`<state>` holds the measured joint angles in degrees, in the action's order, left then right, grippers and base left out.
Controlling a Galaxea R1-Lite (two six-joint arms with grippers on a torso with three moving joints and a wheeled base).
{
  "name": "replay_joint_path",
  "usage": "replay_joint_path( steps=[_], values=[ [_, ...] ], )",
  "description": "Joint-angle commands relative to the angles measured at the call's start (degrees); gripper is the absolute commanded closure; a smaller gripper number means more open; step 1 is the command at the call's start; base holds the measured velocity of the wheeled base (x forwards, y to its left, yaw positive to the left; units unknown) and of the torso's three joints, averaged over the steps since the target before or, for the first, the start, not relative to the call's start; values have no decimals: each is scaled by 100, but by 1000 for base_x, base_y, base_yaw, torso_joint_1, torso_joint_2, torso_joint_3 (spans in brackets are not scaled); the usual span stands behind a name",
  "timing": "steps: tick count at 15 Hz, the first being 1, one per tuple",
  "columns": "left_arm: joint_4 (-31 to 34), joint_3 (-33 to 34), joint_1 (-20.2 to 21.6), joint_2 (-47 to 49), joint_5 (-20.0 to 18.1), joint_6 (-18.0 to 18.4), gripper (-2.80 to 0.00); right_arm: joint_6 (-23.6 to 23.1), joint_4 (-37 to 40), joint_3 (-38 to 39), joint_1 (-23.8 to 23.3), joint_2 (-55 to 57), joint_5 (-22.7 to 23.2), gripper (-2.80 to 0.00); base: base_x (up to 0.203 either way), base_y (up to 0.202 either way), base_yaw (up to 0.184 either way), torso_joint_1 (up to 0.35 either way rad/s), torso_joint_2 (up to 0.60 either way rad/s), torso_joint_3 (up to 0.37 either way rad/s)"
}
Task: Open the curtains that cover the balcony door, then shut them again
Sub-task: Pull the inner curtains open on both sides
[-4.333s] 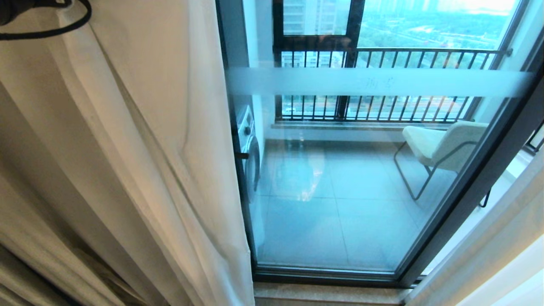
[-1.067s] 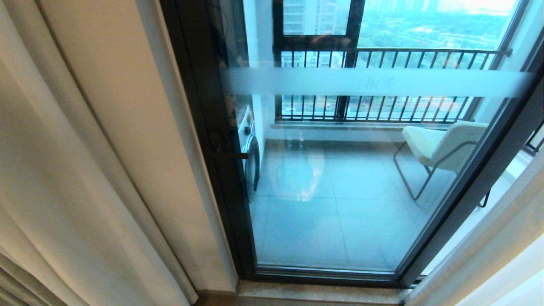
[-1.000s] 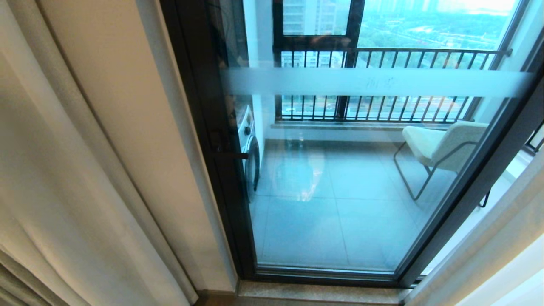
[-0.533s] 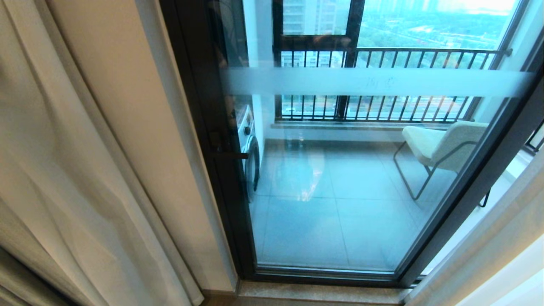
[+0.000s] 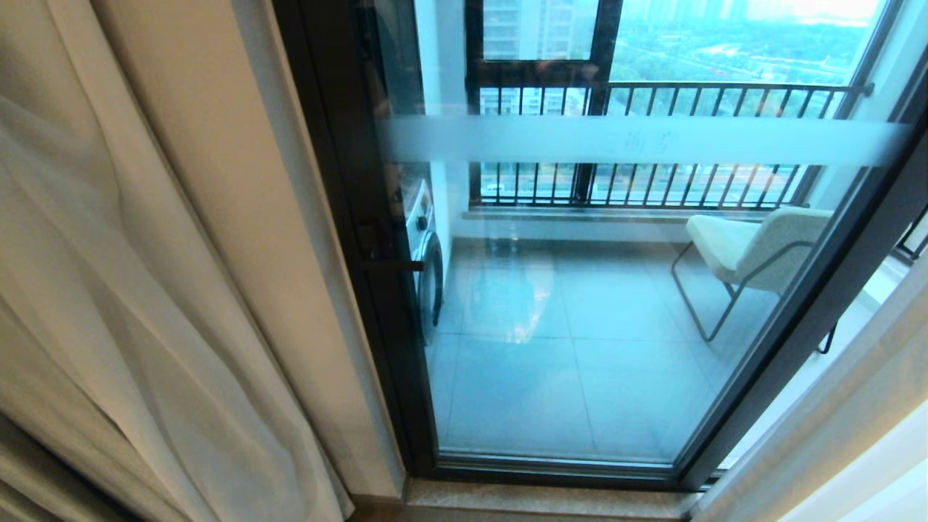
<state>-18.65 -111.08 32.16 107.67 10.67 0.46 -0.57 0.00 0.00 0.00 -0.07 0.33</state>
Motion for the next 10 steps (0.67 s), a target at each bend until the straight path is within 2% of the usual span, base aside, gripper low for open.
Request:
replay_joint_path(
  steps=[1,6,10],
  values=[
    [-13,483,-6,-533,13,3,-280,-4,0,0,0,7,2,0,0,0,0,0,0,0],
    [-12,2080,-224,-1725,23,15,-280,-4,0,0,0,7,2,0,0,0,0,0,0,0],
    [-7,3748,-509,-2875,50,6,-280,-4,0,0,0,7,2,0,0,0,0,0,0,0]
  ],
)
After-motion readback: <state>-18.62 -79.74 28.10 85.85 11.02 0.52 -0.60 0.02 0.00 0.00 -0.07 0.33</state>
